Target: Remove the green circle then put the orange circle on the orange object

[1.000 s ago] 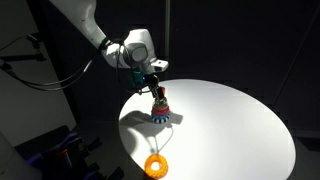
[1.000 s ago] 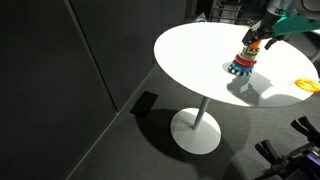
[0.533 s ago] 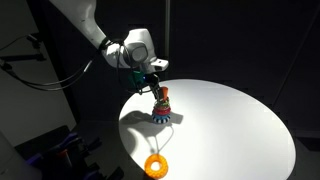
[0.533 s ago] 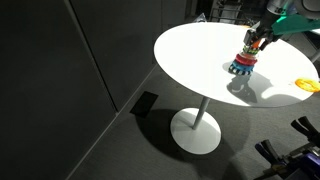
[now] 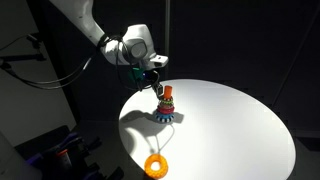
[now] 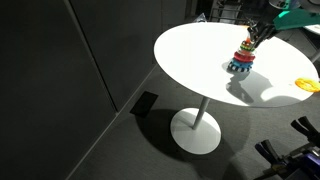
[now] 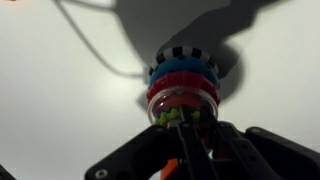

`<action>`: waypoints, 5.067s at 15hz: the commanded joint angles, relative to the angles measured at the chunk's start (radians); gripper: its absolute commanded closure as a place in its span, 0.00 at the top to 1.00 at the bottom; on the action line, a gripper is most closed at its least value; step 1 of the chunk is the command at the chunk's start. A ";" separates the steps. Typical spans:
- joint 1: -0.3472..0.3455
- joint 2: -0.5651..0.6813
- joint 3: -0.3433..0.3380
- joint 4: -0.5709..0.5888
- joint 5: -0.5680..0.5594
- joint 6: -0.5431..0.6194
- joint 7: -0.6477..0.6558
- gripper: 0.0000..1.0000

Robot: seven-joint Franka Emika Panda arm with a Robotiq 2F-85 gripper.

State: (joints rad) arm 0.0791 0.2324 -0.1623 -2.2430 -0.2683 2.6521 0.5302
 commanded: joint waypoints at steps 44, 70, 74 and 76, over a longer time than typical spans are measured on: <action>-0.001 0.047 -0.054 -0.018 -0.142 0.161 0.180 1.00; 0.020 0.018 -0.091 -0.049 -0.074 0.168 0.146 1.00; 0.028 0.017 -0.090 -0.059 -0.075 0.170 0.148 1.00; 0.031 0.018 -0.092 -0.065 -0.077 0.170 0.150 1.00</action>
State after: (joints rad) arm 0.0983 0.2771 -0.2426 -2.2800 -0.3432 2.8267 0.6985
